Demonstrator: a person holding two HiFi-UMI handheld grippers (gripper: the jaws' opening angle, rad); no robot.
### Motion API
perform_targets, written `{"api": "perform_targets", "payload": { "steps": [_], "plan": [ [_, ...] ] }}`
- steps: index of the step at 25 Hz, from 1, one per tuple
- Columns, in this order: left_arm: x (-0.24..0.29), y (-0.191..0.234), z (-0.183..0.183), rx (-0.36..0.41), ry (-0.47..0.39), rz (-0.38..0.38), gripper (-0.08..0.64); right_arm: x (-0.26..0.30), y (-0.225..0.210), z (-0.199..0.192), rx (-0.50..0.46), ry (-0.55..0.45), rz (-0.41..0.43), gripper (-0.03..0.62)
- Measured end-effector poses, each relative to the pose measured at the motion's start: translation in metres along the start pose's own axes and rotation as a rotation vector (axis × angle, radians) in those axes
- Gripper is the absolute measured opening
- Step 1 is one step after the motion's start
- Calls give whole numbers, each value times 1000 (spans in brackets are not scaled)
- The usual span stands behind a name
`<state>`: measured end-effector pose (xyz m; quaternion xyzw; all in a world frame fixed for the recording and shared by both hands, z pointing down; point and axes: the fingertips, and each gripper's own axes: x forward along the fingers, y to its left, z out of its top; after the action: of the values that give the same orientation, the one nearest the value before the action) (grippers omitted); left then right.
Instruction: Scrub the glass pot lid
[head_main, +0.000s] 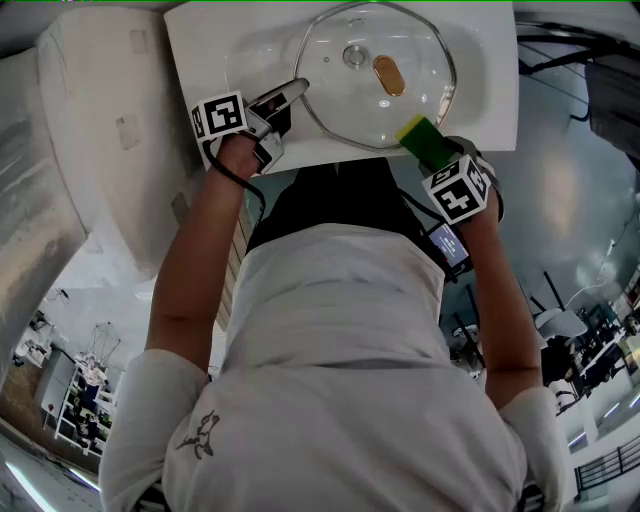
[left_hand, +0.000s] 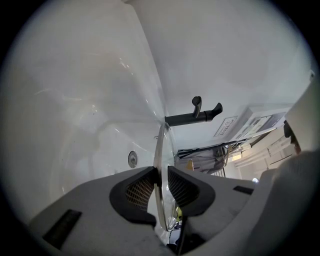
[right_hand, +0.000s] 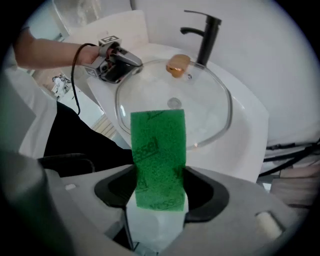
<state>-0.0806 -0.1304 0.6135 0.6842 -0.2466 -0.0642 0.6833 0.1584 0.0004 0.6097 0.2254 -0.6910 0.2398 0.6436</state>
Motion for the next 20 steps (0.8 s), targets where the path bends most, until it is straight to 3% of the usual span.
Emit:
{"api": "perform_targets", "payload": {
  "steps": [6, 13, 20],
  "plan": [
    [0, -1, 1, 2, -18, 11, 86, -9, -14, -10, 44, 2, -12, 290],
    [0, -6, 0, 48, 13, 35, 101, -37, -14, 18, 26, -102, -62, 291],
    [-23, -14, 10, 91, -61, 93, 175, -70, -15, 46, 3, -206, -113, 291]
  ]
}}
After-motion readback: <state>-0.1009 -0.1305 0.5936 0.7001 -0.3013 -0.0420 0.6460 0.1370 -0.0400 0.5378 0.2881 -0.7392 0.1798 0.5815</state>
